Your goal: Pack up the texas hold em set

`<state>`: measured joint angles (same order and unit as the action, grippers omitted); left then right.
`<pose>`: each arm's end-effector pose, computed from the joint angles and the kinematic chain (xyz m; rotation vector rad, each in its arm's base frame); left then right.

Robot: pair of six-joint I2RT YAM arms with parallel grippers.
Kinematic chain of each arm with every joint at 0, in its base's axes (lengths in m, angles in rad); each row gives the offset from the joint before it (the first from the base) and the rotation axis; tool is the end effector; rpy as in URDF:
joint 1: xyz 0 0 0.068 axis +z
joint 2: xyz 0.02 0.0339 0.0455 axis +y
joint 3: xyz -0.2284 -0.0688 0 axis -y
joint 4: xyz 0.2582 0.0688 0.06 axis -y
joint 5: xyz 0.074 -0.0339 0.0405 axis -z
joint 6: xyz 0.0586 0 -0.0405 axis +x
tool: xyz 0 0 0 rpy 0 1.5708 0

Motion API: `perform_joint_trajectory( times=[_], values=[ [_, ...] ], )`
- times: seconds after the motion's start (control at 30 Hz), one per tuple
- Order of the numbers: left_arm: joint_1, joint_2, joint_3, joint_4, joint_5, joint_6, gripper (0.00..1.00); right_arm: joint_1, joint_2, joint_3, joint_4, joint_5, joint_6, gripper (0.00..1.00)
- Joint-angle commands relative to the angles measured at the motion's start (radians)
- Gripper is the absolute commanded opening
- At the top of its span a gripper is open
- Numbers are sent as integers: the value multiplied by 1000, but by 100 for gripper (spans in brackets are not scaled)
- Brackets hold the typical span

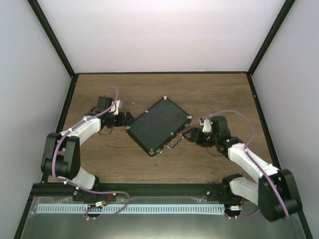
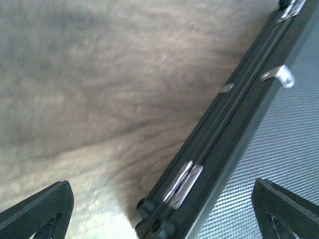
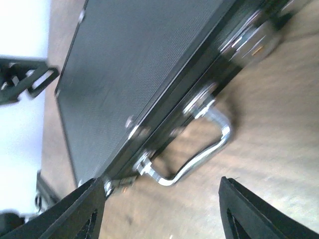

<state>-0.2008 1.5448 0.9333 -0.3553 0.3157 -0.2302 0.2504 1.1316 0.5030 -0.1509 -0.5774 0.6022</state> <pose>0.3233 -0.0844 0.1360 0.0893 2.5623 -0.5688 0.2387 0.0941 0.1304 0.1288 2.4518 1.0797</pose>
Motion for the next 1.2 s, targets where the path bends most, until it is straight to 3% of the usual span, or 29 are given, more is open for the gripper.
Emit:
perform_joint_trajectory(
  times=[0.0,0.13,0.4,0.8,1.17],
  values=[
    [40,-61,-101,162,109,-100,100,138,-106,-53,-8,-25,175,66],
    [40,-51,-109,193,175,-99,98,257,-98,-72,74,-1,265,67],
    [37,-18,-109,147,164,-66,92,399,75,19,156,19,283,67],
    [14,5,-125,134,158,-59,84,490,246,74,240,43,283,63],
    [-8,25,-119,132,148,-48,82,535,292,20,257,75,286,54]
  ],
)
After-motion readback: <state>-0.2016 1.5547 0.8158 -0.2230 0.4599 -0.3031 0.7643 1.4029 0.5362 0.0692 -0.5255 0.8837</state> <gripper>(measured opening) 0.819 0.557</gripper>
